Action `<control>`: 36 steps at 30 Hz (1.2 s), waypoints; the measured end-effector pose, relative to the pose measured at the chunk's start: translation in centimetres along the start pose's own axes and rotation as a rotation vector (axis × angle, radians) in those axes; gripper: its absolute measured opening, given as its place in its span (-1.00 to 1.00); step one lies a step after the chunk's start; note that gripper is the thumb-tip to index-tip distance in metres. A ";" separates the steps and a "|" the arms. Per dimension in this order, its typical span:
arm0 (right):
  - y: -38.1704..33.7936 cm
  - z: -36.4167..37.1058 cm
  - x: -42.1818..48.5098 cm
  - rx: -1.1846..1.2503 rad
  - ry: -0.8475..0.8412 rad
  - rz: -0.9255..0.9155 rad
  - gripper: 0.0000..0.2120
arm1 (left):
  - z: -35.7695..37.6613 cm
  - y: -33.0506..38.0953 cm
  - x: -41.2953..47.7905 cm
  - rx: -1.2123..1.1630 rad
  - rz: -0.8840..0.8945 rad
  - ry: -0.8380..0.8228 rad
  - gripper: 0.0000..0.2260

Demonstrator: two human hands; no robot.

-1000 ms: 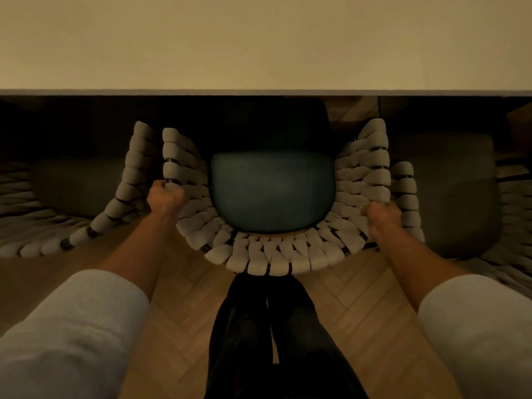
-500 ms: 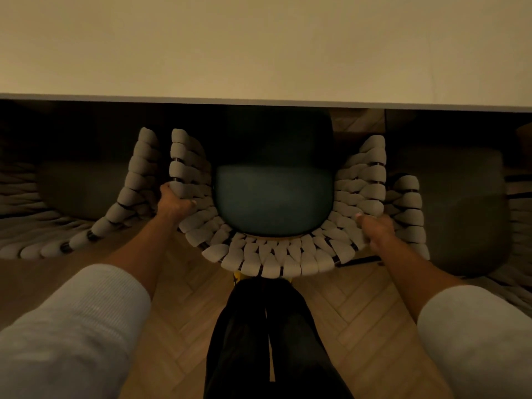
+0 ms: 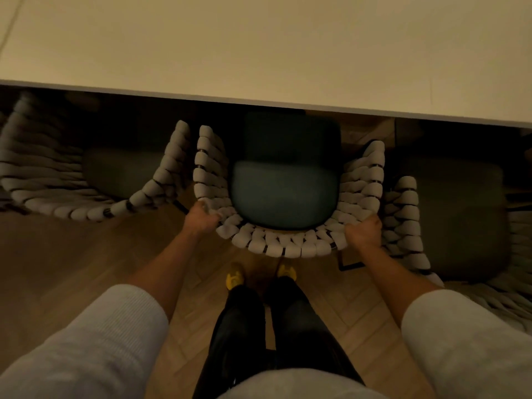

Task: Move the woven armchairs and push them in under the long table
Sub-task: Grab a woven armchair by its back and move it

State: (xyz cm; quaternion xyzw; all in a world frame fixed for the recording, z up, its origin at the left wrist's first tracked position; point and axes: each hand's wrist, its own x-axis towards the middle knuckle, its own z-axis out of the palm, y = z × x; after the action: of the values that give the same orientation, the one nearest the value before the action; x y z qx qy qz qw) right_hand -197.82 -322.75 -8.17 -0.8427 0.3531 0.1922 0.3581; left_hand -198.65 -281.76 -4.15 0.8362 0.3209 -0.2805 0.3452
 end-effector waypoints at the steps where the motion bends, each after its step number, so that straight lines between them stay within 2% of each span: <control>1: -0.4 0.1 -1.2 -0.036 0.009 0.001 -0.16 | -0.1 -0.3 -0.4 0.004 0.012 -0.017 -0.32; 9: 0.2 3.6 -6.8 -0.222 -0.011 -0.075 -0.39 | -1.9 -4.7 -1.8 0.035 0.071 -0.093 -0.44; 12: 0.6 5.5 -8.7 -0.144 -0.012 -0.094 -0.37 | -3.5 -7.0 -1.6 0.050 0.115 -0.112 -0.41; 14: 0.7 7.2 -10.7 -0.122 0.001 -0.124 -0.43 | -4.9 -8.9 -1.4 0.072 0.126 -0.123 -0.41; 18: -0.3 11.3 -14.9 -0.154 -0.010 -0.211 -0.51 | -7.4 -12.6 -0.9 0.149 0.208 -0.122 -0.50; 23: -1.3 17.6 -18.2 -0.277 0.030 -0.340 -0.45 | -11.5 -15.6 0.0 0.263 0.417 -0.018 -0.56; 27: -2.8 21.1 -18.0 -0.475 0.058 -0.403 -0.29 | -15.7 -18.9 4.1 0.438 0.508 0.166 -0.51; 31: -3.6 24.3 -16.9 -0.672 0.153 -0.435 -0.41 | -18.9 -22.7 9.6 0.639 0.486 0.250 -0.43; 36: -5.1 25.8 -15.9 -0.860 0.241 -0.391 -0.45 | -20.4 -25.0 14.3 0.833 0.538 0.297 -0.70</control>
State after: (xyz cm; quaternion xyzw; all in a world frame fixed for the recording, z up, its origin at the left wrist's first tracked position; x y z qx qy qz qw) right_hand -206.73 -293.87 -13.91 -0.9811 0.1156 0.1508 -0.0368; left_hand -202.73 -247.57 -11.62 0.9864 0.0015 -0.1639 -0.0064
